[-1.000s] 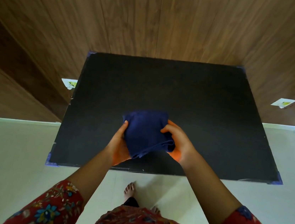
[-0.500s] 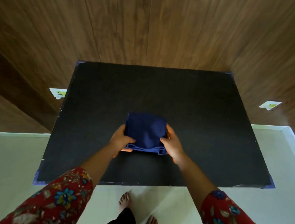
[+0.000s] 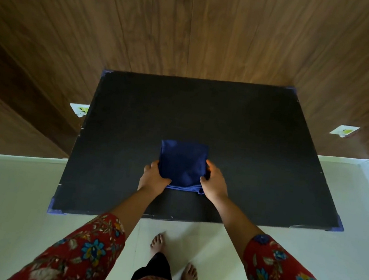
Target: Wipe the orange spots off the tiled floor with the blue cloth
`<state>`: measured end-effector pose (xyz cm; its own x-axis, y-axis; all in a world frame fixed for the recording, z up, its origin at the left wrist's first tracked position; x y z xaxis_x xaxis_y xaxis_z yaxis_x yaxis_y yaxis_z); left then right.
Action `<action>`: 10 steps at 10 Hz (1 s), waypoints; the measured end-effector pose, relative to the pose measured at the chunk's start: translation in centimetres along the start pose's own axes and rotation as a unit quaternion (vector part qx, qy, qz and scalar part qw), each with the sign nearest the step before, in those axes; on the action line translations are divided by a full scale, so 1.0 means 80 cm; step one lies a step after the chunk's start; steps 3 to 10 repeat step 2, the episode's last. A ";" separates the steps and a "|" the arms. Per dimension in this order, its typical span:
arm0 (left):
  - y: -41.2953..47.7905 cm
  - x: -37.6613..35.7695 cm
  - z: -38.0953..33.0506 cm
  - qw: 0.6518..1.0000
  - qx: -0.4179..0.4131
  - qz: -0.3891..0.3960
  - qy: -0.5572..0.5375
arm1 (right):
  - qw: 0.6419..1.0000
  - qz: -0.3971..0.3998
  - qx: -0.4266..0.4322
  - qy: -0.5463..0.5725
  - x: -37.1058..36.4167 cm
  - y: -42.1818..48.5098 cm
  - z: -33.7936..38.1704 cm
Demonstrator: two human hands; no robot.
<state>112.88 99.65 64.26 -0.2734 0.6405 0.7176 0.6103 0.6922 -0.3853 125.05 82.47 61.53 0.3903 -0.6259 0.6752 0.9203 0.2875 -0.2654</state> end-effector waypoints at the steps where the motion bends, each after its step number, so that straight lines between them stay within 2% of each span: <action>1: -0.019 0.013 -0.004 0.999 -0.006 -0.033 0.042 | 0.999 -0.030 -0.003 -0.029 0.023 -0.015 0.012; 2: -0.033 0.033 -0.011 0.996 -0.005 -0.086 -0.017 | 0.997 -0.075 0.008 0.030 0.049 -0.020 0.029; 10: -0.033 0.033 -0.011 0.996 -0.005 -0.086 -0.017 | 0.997 -0.075 0.008 0.030 0.049 -0.020 0.029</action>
Point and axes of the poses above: each hand's wrist, its own y-axis towards the middle knuckle, its own x-axis out of the back of the hand, z = x × y, the point moved 7 cm from there along y, towards the middle knuckle, and after that the axes turned 10 degrees about -z, right-handed, at the moved point
